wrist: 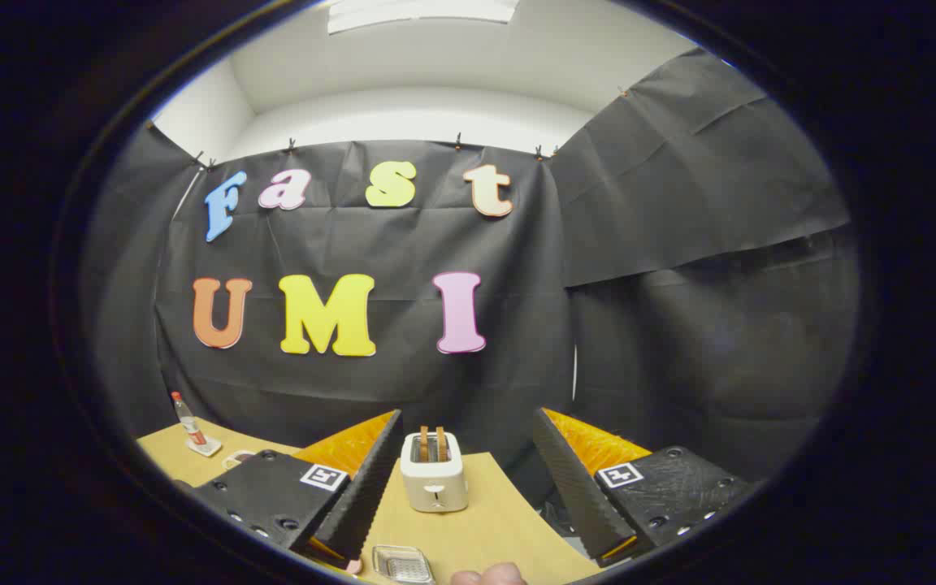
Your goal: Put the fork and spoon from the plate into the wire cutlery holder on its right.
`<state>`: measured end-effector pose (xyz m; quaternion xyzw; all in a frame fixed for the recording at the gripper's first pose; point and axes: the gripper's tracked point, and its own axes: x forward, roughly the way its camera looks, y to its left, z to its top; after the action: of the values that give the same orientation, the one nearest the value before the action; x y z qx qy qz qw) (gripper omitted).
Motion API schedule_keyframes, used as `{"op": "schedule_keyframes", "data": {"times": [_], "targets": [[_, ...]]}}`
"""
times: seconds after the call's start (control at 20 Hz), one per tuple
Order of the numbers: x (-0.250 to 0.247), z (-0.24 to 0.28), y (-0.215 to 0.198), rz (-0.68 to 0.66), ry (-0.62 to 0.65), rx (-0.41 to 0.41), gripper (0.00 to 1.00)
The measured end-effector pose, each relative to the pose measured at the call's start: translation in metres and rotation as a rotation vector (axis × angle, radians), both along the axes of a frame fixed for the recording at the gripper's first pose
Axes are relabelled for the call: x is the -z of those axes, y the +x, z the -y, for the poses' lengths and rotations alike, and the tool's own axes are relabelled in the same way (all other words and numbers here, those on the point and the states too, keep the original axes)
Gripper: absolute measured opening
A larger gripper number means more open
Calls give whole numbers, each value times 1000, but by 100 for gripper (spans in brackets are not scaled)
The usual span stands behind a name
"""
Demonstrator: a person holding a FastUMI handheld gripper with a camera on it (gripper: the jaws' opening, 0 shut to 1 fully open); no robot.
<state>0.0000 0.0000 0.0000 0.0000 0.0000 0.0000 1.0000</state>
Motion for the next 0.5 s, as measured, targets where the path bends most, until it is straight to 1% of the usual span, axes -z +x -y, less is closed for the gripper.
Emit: {"op": "schedule_keyframes", "data": {"times": [0.1,0.25,0.5], "targets": [[-2,0,2,8,4,-9,96],[6,-4,5,-18,13,-21,96],[-3,-11,7,-9,3,-37,96]]}}
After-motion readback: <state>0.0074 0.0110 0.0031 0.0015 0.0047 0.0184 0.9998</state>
